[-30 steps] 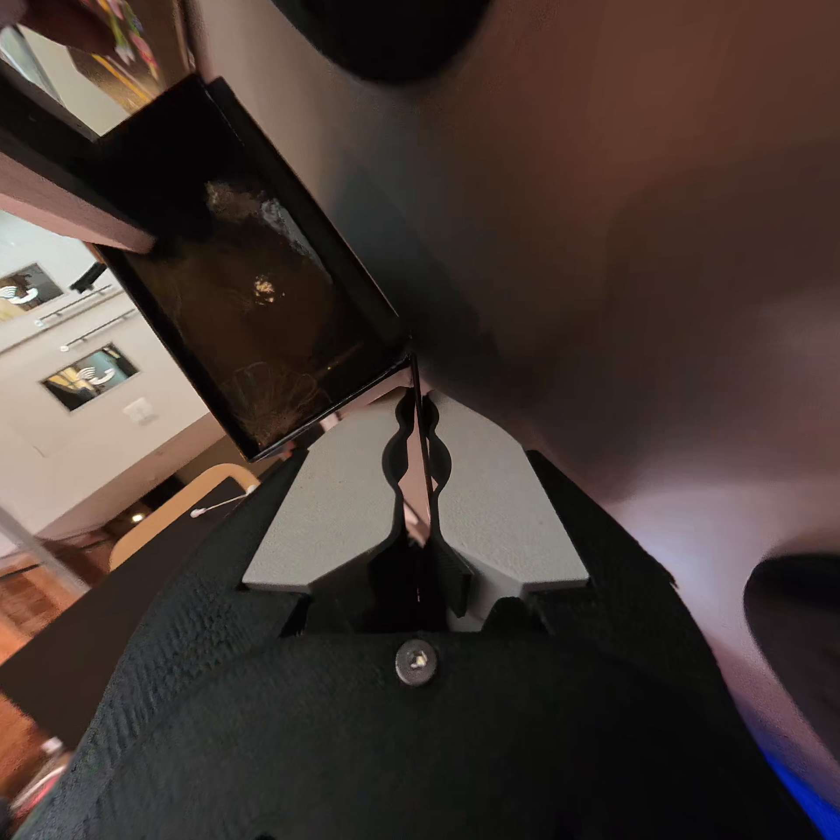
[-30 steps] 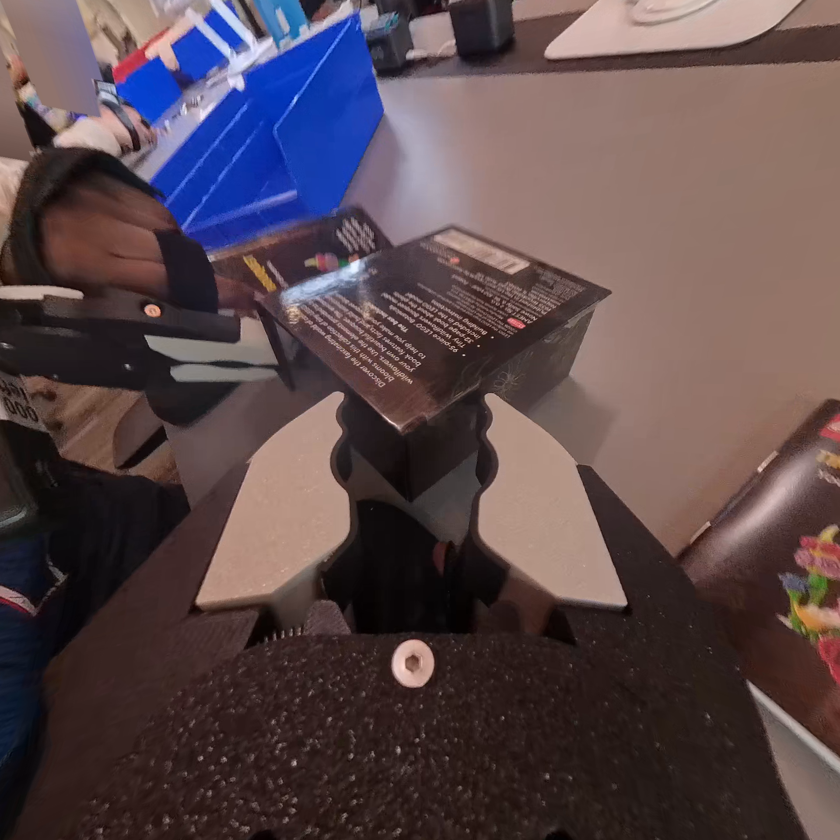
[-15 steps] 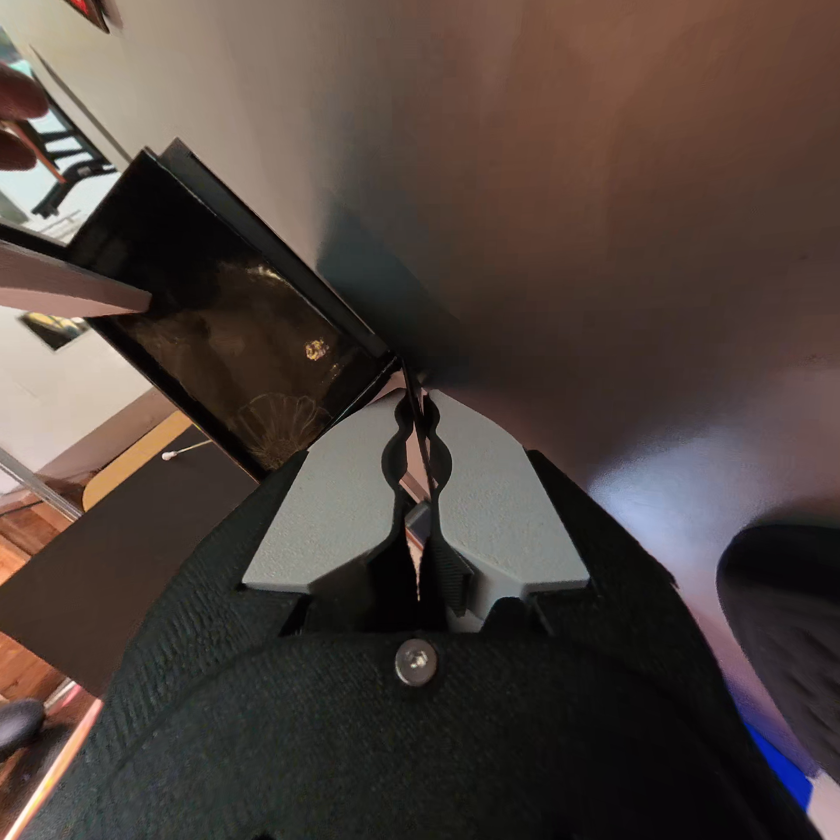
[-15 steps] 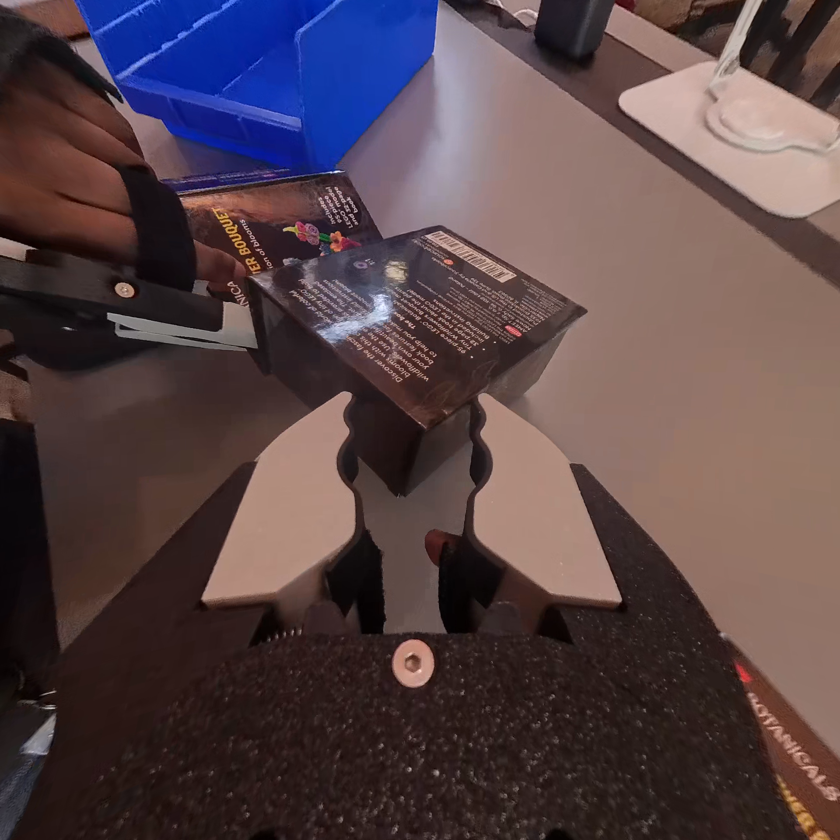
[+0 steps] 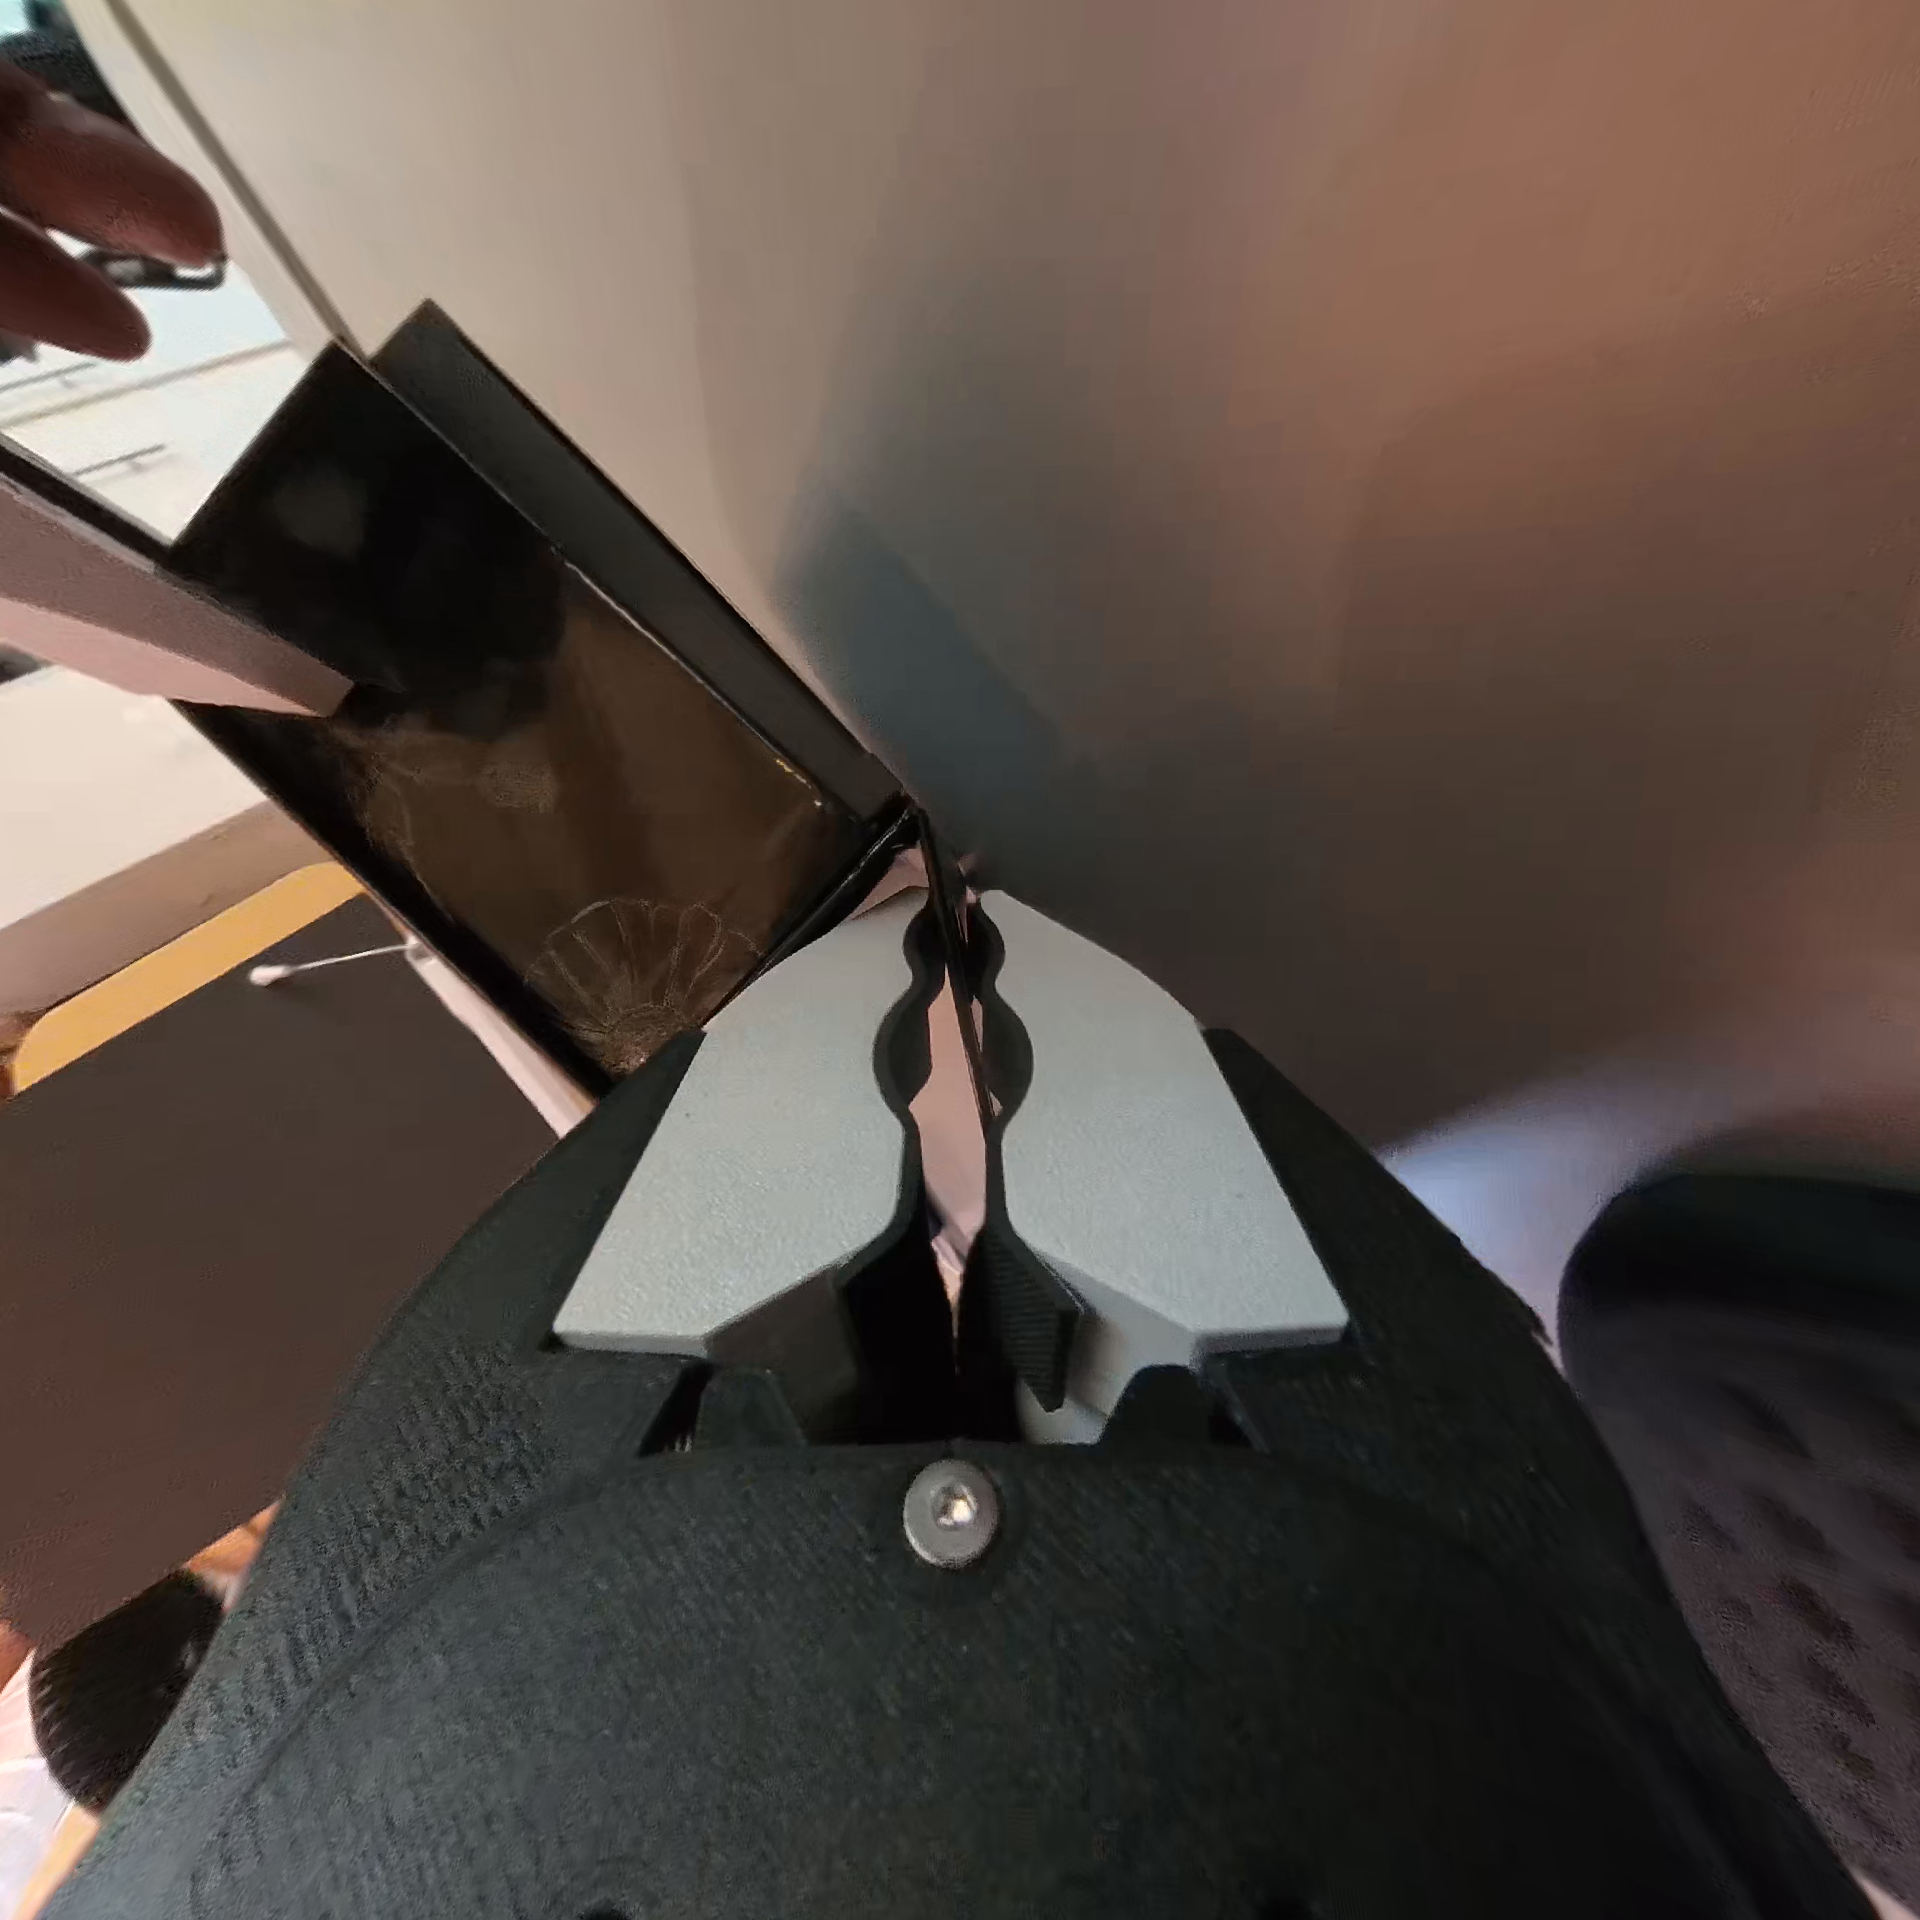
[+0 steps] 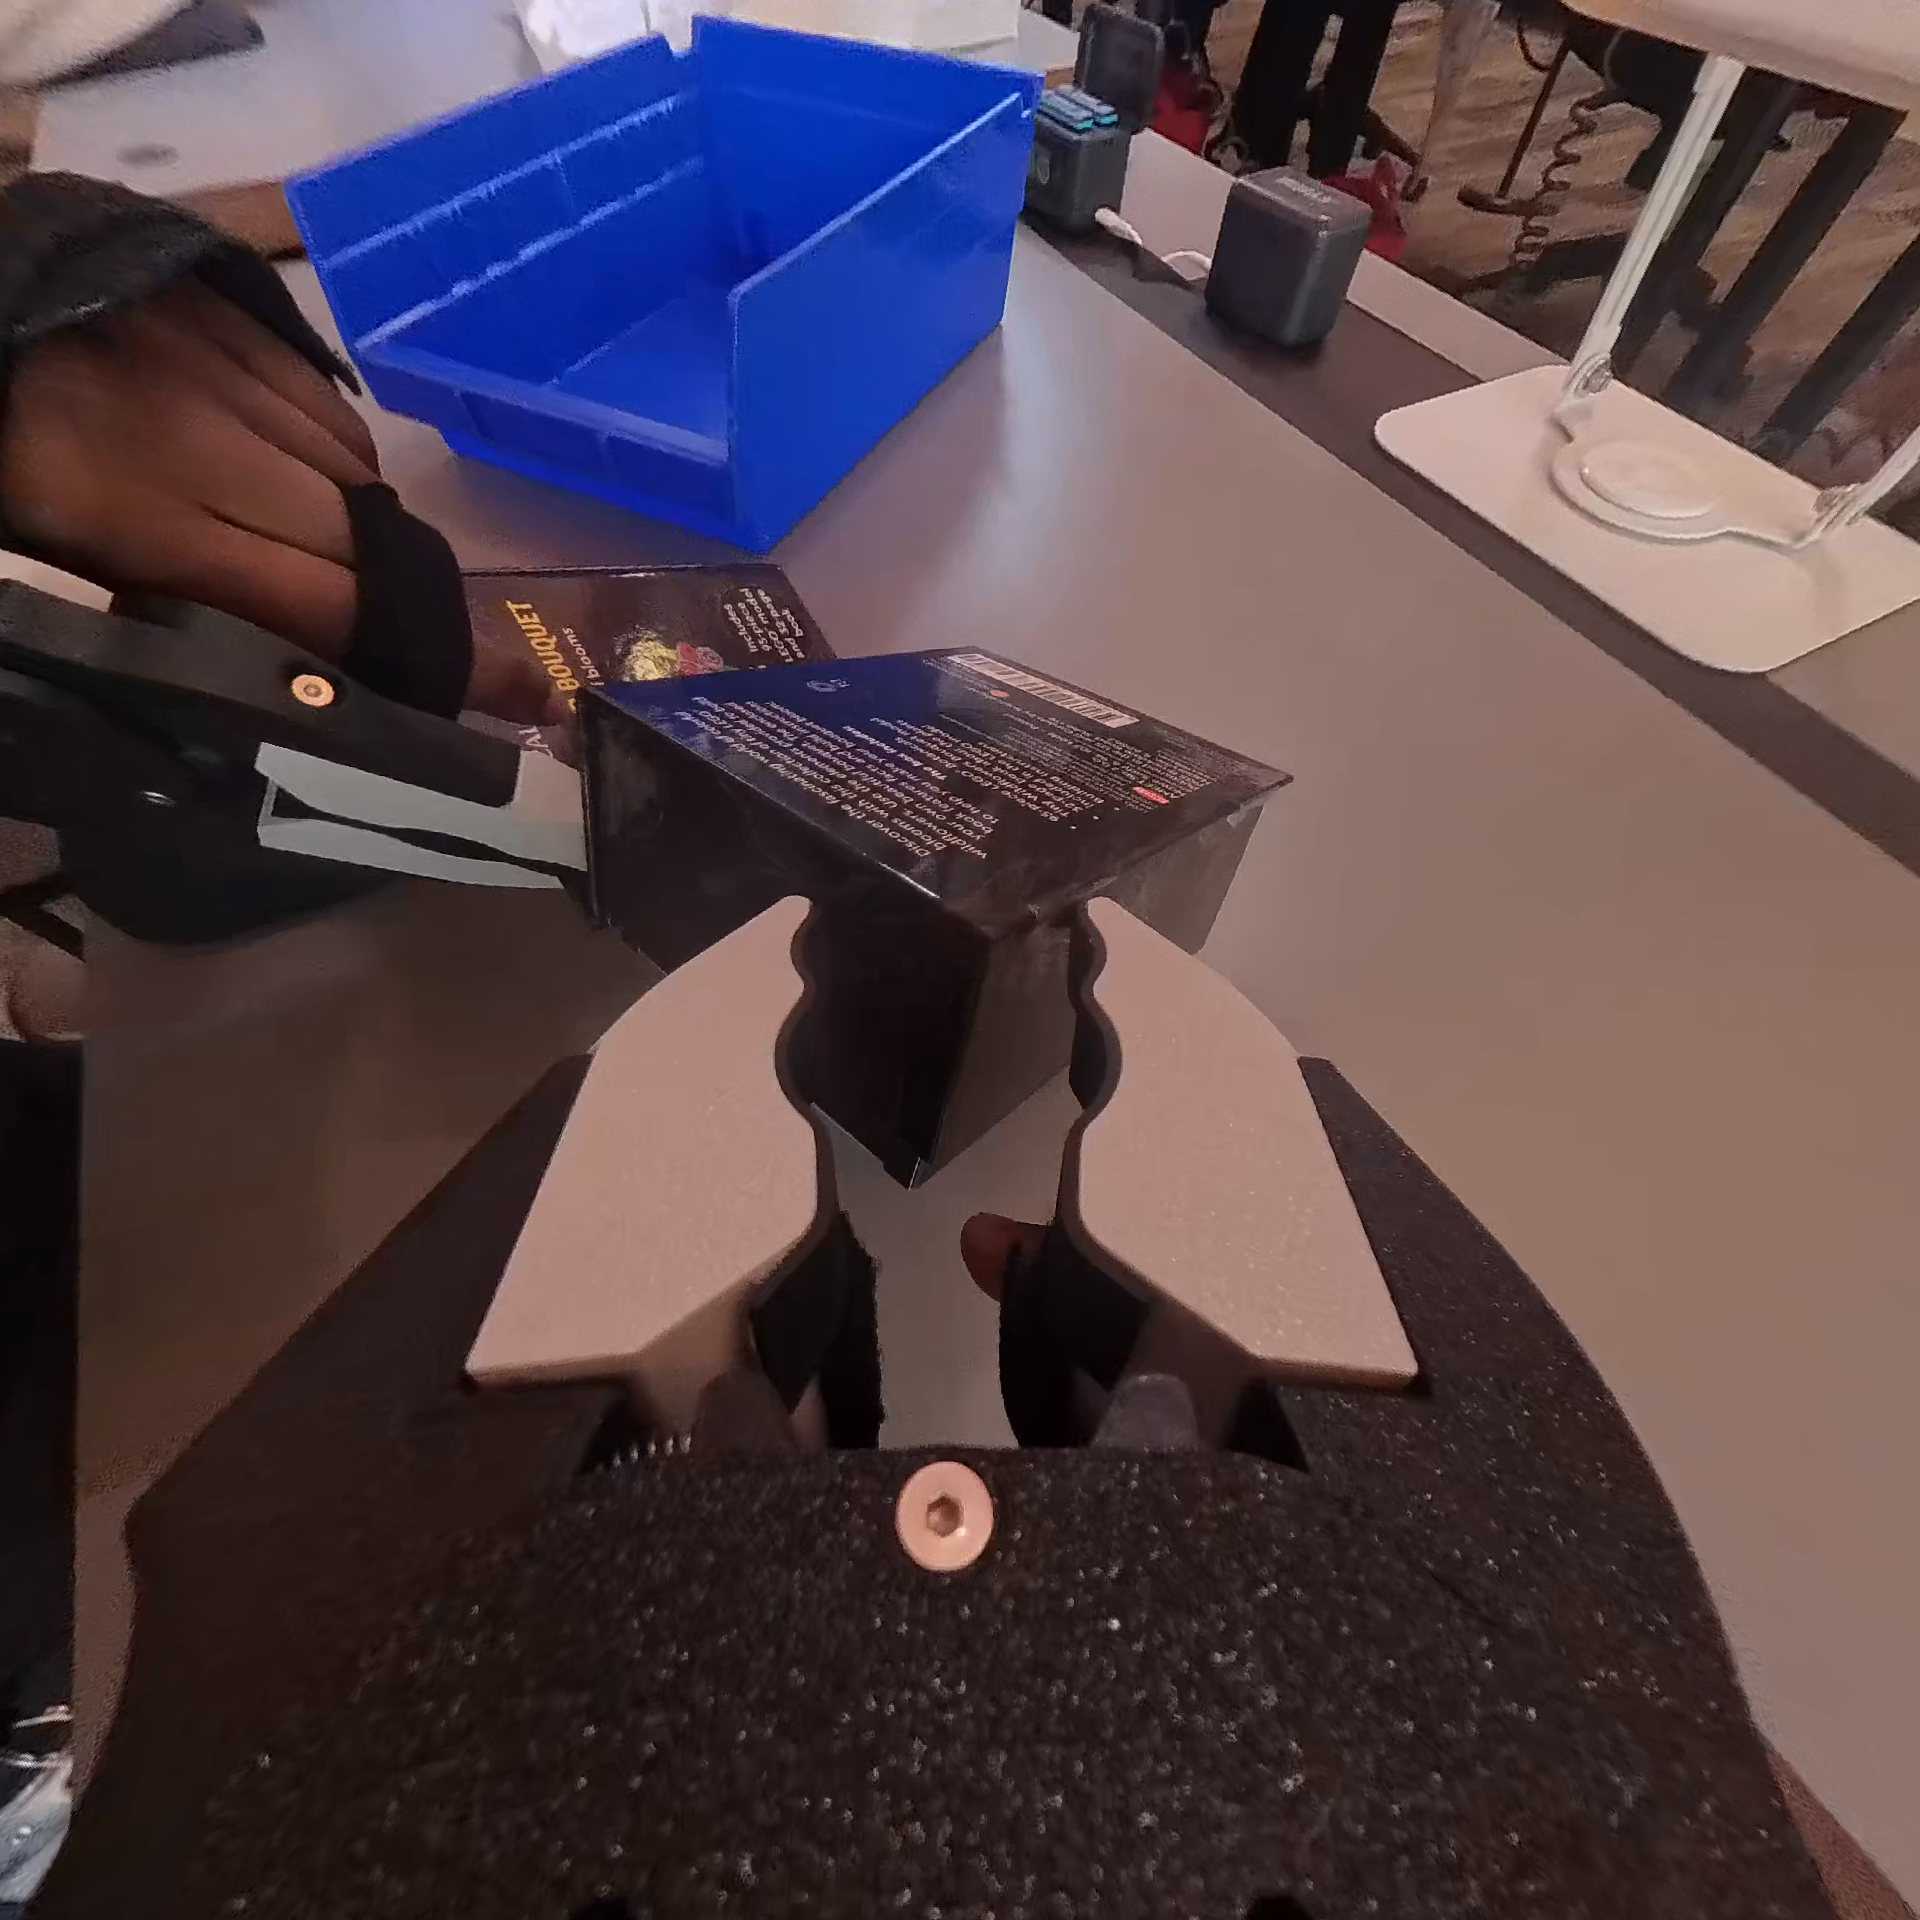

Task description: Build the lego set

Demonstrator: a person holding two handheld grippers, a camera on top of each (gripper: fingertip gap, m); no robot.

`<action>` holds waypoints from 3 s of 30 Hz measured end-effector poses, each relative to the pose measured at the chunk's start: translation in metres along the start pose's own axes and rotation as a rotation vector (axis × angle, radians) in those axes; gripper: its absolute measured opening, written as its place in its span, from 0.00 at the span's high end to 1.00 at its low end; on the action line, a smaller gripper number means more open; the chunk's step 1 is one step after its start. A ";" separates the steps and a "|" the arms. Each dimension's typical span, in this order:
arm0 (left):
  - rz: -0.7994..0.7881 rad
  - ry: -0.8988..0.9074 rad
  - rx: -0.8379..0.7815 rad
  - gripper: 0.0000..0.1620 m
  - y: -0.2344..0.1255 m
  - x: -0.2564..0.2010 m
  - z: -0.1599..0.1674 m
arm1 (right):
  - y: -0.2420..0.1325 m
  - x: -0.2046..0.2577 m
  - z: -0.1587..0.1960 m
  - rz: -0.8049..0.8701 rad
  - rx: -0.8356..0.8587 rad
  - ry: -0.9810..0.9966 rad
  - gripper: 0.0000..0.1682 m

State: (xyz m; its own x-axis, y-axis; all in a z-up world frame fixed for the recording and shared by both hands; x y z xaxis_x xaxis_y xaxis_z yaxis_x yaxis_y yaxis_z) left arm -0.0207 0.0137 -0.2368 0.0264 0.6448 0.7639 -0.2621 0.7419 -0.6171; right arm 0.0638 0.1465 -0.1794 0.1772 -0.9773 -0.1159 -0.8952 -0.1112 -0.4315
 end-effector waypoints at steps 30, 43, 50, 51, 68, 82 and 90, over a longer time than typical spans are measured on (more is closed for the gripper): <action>0.291 -0.356 -0.129 0.98 -0.003 0.053 0.017 | -0.022 0.015 0.004 0.434 -0.289 0.176 0.25; 0.533 -0.541 -0.216 0.98 0.007 0.087 0.035 | 0.024 0.036 -0.002 0.720 -0.402 0.315 0.29; 0.538 -0.541 -0.219 0.98 0.007 0.086 0.035 | 0.032 0.030 0.002 0.687 -0.365 0.250 0.34; 0.537 -0.540 -0.220 0.98 0.007 0.086 0.035 | 0.032 0.029 0.003 0.687 -0.369 0.251 0.35; 0.537 -0.545 -0.230 0.98 0.006 0.085 0.035 | 0.031 0.026 -0.002 0.631 -0.242 0.179 0.33; 0.541 -0.680 -0.244 0.98 0.008 0.087 0.034 | 0.030 0.022 0.001 0.671 -0.196 0.219 0.36; 0.507 -0.845 -0.217 0.97 0.017 0.098 0.041 | 0.010 0.011 0.001 0.794 -0.166 0.203 0.74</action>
State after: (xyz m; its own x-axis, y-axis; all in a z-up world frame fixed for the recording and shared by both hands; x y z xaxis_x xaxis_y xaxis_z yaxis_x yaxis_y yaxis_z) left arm -0.0617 0.0814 -0.1648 -0.7539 0.6142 0.2332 0.1304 0.4878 -0.8632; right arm 0.0571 0.1344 -0.1859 -0.5945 -0.7881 -0.1595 -0.7744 0.6146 -0.1503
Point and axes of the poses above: each gripper's, where its closed fingertips meet, y out along the fingers, z out of its underside, x = y × z across the jaws, the point moved 6 cm from there along -y, back along the fingers, and after that the axes turned 7 degrees about -y, right-handed, at the moved point
